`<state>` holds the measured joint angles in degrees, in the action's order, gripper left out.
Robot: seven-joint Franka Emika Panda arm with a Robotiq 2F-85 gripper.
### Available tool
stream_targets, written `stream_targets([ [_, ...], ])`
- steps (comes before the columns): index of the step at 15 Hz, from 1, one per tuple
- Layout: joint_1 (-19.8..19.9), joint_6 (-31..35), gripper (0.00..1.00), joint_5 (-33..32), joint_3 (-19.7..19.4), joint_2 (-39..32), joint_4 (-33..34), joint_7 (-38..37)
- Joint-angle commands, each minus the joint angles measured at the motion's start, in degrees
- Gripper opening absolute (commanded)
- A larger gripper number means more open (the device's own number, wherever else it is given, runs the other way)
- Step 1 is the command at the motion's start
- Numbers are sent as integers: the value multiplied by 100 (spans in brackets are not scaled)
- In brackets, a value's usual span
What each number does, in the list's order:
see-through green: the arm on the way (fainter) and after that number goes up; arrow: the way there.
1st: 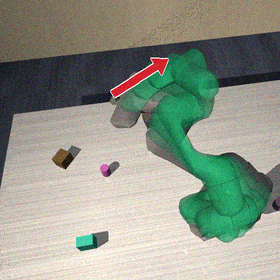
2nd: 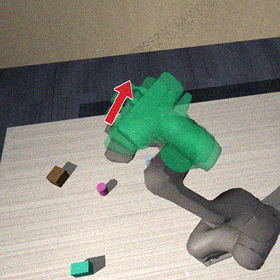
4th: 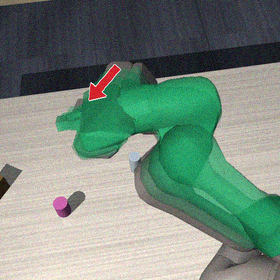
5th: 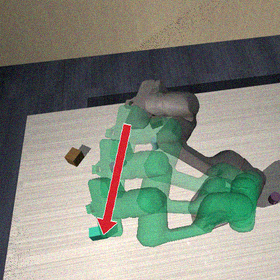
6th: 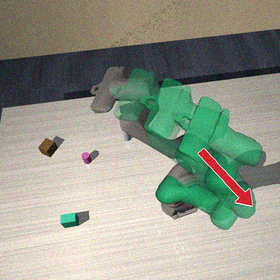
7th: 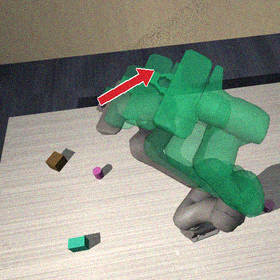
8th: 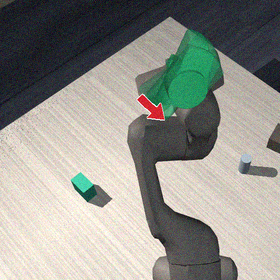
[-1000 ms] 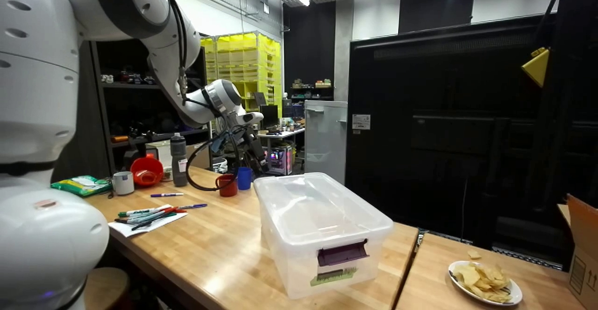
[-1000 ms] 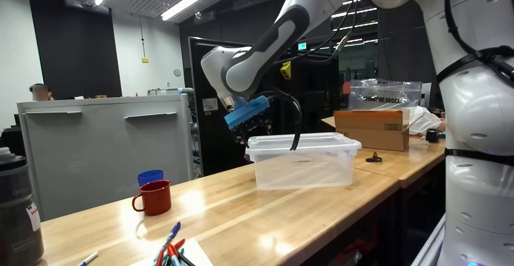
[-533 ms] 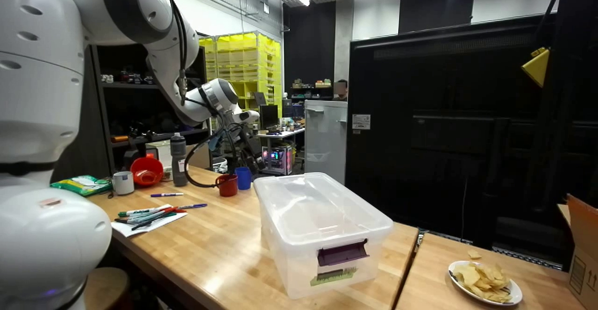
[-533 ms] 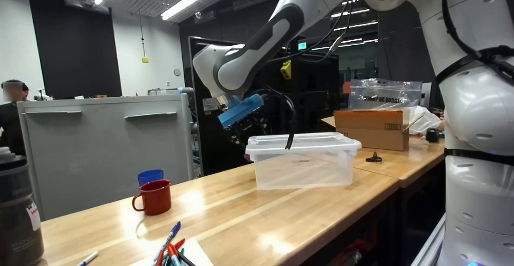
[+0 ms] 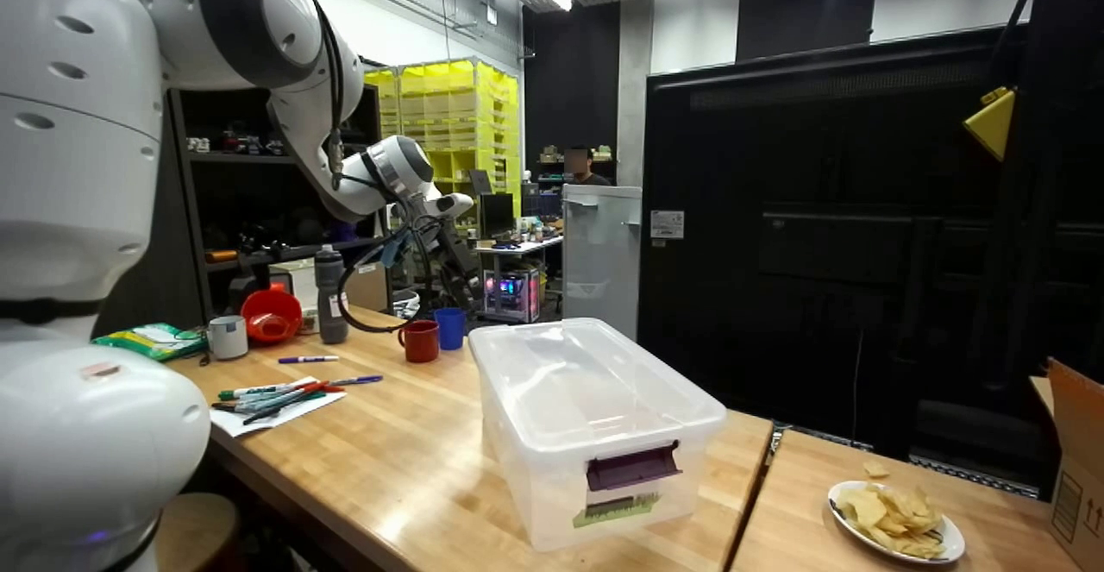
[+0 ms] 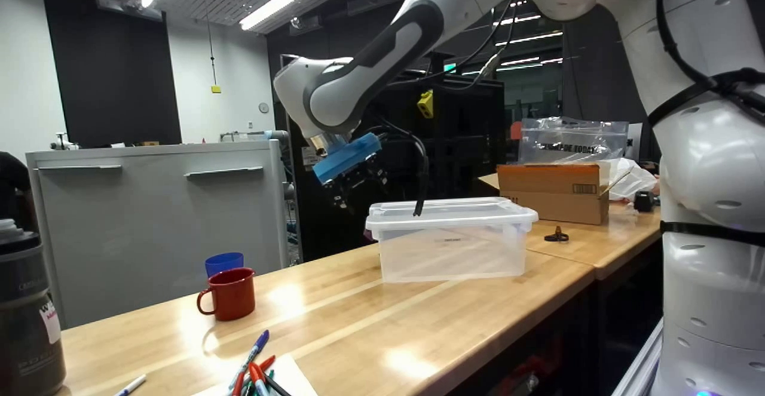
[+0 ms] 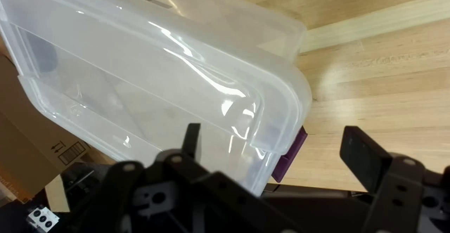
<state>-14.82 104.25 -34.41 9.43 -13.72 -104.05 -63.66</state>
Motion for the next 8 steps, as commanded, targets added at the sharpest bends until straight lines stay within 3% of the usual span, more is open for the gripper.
stream_targets([
  [1,-15,-151,100,48,-141,-316,443,141],
  [8,0,-131,100,61,-424,-645,801,119],
])
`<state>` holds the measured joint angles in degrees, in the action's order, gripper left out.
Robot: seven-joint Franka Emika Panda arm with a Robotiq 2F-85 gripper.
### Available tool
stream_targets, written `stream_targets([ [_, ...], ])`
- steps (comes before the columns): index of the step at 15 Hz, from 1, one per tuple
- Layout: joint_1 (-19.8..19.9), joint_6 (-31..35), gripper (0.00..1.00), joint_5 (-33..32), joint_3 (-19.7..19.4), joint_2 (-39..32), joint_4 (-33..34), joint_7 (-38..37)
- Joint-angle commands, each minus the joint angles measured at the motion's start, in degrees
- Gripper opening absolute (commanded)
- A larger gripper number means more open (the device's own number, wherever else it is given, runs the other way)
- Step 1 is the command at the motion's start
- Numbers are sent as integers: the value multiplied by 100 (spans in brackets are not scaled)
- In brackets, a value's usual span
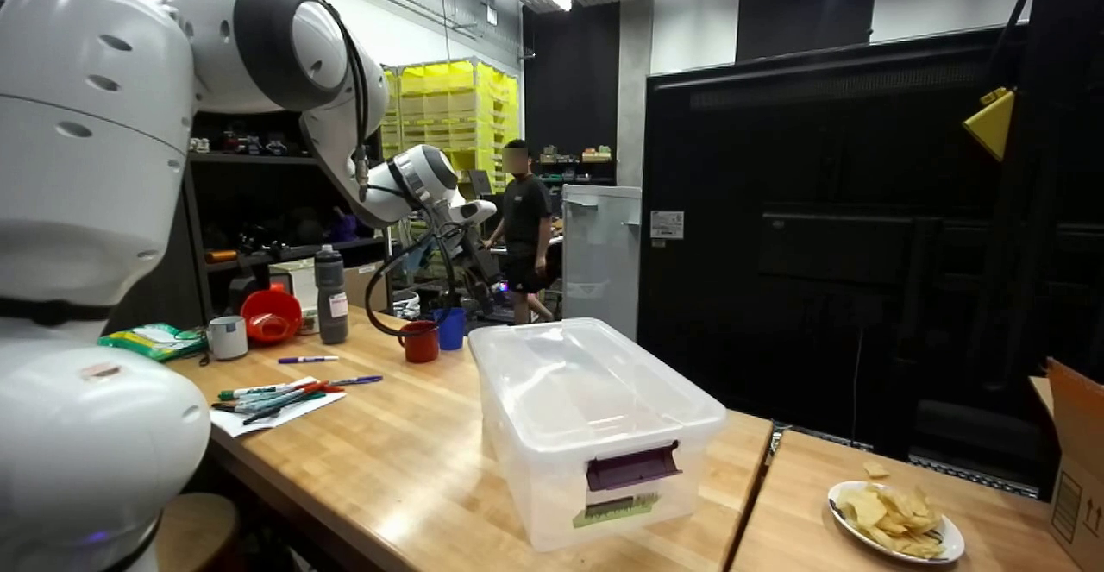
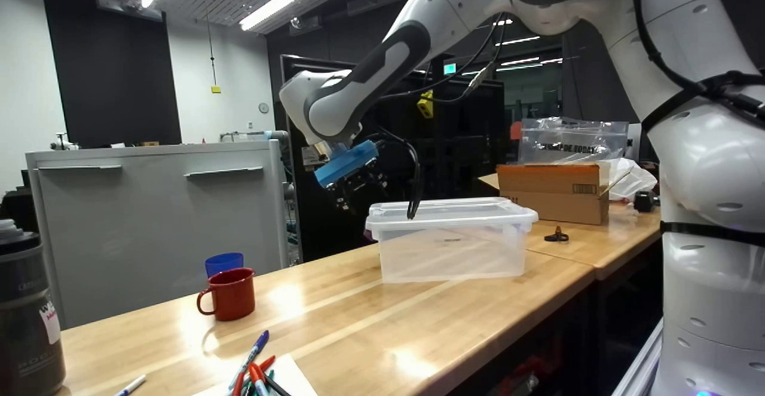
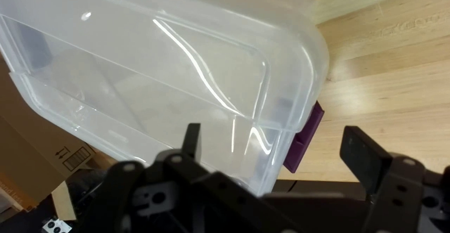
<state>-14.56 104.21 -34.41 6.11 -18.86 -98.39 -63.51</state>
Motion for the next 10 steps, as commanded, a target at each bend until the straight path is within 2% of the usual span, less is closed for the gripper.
stream_targets([
  [1,-24,-130,100,63,-123,-172,267,100],
  [9,-29,-149,100,102,-284,-440,402,54],
  [10,-32,-151,94,104,-297,-458,409,51],
])
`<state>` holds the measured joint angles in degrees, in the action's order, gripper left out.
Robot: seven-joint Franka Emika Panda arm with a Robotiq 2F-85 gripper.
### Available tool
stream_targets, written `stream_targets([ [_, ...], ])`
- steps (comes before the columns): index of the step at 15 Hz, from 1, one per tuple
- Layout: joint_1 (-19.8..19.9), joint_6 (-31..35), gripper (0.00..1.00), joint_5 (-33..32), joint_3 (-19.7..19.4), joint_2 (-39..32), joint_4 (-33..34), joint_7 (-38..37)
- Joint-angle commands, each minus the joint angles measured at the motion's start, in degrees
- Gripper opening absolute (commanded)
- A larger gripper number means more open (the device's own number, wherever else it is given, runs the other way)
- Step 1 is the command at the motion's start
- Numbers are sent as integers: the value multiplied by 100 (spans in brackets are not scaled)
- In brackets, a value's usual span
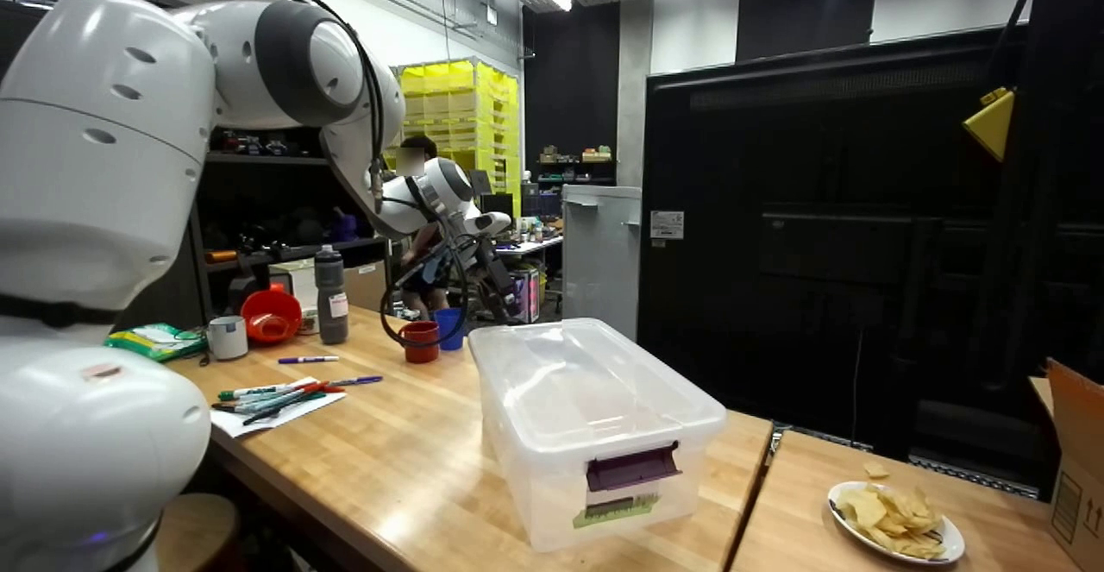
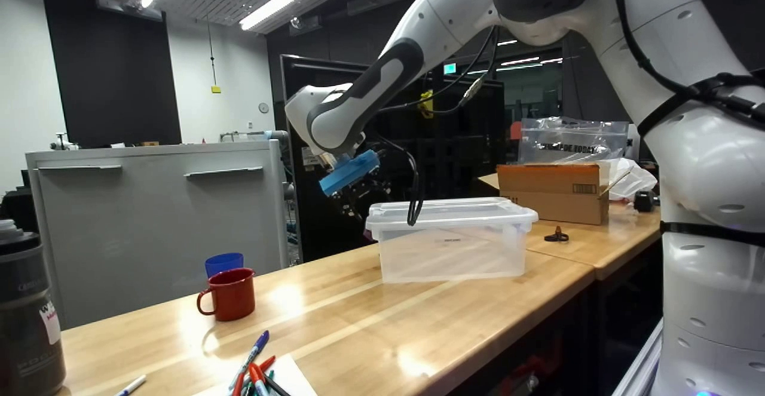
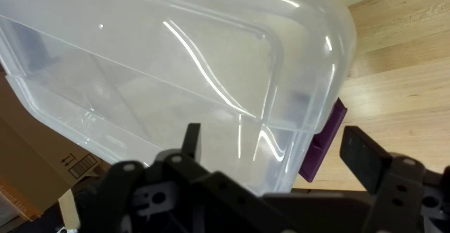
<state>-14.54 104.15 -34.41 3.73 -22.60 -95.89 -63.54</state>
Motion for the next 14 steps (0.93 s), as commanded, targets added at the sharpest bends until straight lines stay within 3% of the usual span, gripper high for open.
stream_targets([
  [1,-38,-139,73,99,-69,-91,157,54],
  [4,-59,-154,65,82,-84,-102,163,35],
  [12,-91,-175,3,63,-86,-97,206,12],
  [14,-99,-193,0,57,-88,-101,222,12],
])
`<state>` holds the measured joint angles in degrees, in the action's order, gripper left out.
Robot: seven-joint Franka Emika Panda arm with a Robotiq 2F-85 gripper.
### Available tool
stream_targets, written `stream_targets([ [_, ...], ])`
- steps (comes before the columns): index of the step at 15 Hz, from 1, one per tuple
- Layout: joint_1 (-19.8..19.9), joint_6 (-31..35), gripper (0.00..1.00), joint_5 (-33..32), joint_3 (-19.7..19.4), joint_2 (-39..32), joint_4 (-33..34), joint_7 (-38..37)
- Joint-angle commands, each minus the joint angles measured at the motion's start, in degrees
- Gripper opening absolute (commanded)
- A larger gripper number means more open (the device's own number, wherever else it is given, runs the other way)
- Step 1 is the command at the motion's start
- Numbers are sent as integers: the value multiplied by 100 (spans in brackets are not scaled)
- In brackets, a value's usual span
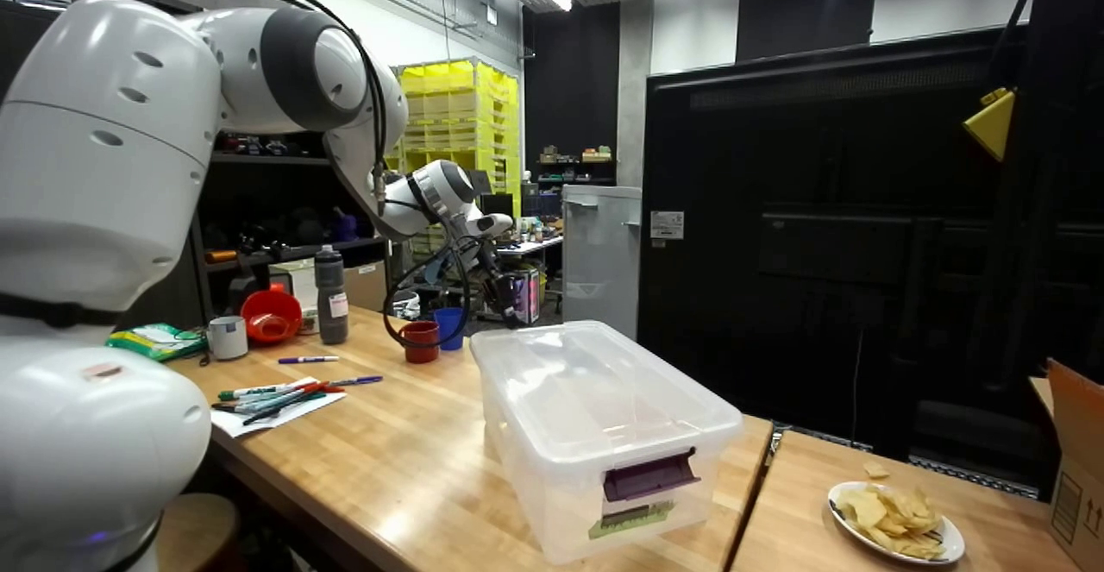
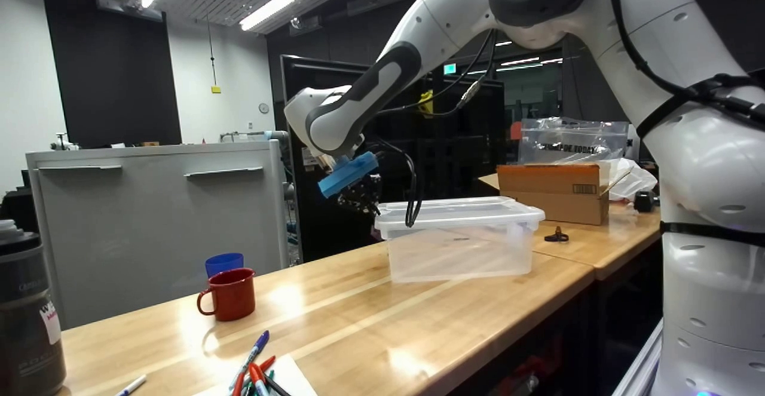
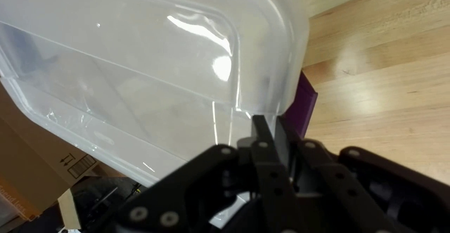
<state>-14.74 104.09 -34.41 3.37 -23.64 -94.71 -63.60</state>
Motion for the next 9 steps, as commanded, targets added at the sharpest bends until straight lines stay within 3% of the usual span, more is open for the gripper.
stream_targets([
  [1,-85,-202,0,51,-55,-1,112,1],
  [2,-95,-219,26,34,-57,7,108,-32],
  [5,-123,-199,37,-7,-49,56,16,-113],
  [9,-241,-149,64,-129,-32,93,-123,-358],
])
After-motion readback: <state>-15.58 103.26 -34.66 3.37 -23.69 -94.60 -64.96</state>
